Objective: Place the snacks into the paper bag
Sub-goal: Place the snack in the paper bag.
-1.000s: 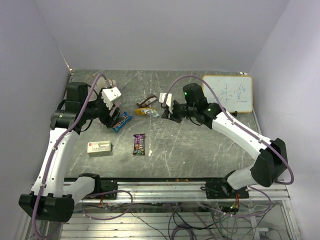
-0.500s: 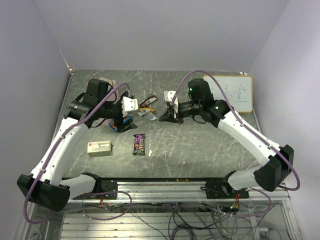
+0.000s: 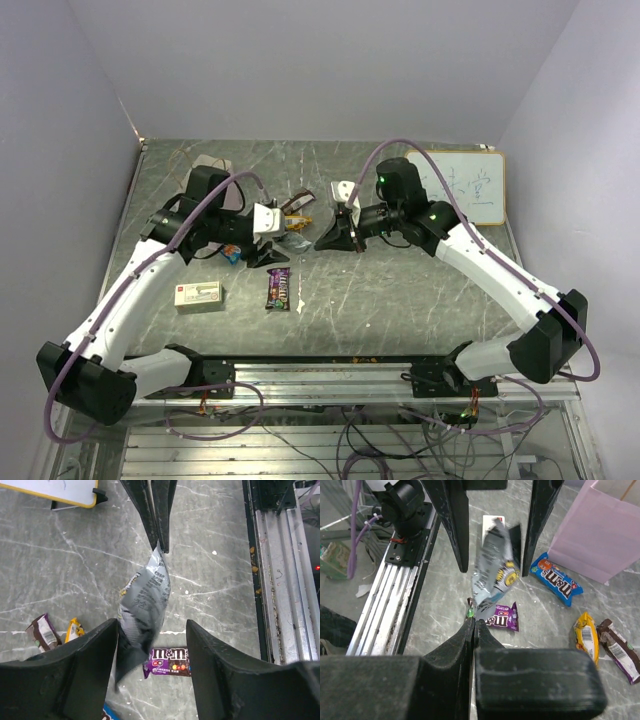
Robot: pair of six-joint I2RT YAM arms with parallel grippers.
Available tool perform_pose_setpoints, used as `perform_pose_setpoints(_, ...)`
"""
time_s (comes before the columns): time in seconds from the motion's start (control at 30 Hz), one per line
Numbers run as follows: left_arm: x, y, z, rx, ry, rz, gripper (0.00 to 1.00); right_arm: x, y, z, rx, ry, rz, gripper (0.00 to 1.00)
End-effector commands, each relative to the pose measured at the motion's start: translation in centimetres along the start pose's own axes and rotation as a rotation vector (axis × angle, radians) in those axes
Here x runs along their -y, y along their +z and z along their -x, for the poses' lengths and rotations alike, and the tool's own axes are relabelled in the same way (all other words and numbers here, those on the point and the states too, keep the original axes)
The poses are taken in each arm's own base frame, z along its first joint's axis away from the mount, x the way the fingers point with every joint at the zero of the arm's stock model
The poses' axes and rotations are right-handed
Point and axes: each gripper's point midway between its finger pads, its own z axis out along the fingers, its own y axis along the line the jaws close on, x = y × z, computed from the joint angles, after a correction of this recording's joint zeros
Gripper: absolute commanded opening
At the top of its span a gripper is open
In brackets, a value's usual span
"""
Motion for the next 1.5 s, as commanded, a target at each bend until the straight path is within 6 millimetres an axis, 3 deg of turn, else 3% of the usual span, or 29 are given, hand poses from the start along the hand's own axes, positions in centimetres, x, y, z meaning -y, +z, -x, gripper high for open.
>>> perform_pose_setpoints(0.0, 0.8, 0.9, 1.4, 0.101, 0.004, -0.048, 0.64, -0.3, 0.2, 0.9, 0.042, -0.004, 0.026, 0.00)
perform_pose_setpoints(0.23, 1.5, 1.1, 1.5, 0.144, -0.014, -0.055, 0.56, -0.3, 0.3, 0.4, 0.045, -0.002, 0.019, 0.00)
perform_pose_setpoints(0.5, 1.8, 1.0, 1.9, 0.175, -0.034, -0.063, 0.61, -0.6, 0.2, 0.0, 0.046, -0.003, 0.018, 0.00)
perform_pose_setpoints(0.9, 1.7, 0.9, 1.3, 0.161, -0.024, -0.040, 0.33, -0.4, 0.2, -0.3, 0.049, 0.010, 0.011, 0.00)
perform_pose_setpoints(1.2, 0.2, -1.1, 0.8, 0.139, -0.004, 0.106, 0.23, 0.9, -1.7, -1.6, 0.052, 0.018, -0.079, 0.60)
perform_pose_setpoints(1.37, -2.2, -3.7, 1.0, 0.106, -0.038, 0.280, 0.18, 1.9, -3.7, -2.6, 0.041, 0.003, -0.170, 0.66)
perform_pose_setpoints(1.47, -4.6, -6.7, 1.5, 0.088, -0.085, 0.457, 0.17, 2.4, -4.3, -4.3, -0.002, -0.014, -0.220, 0.66)
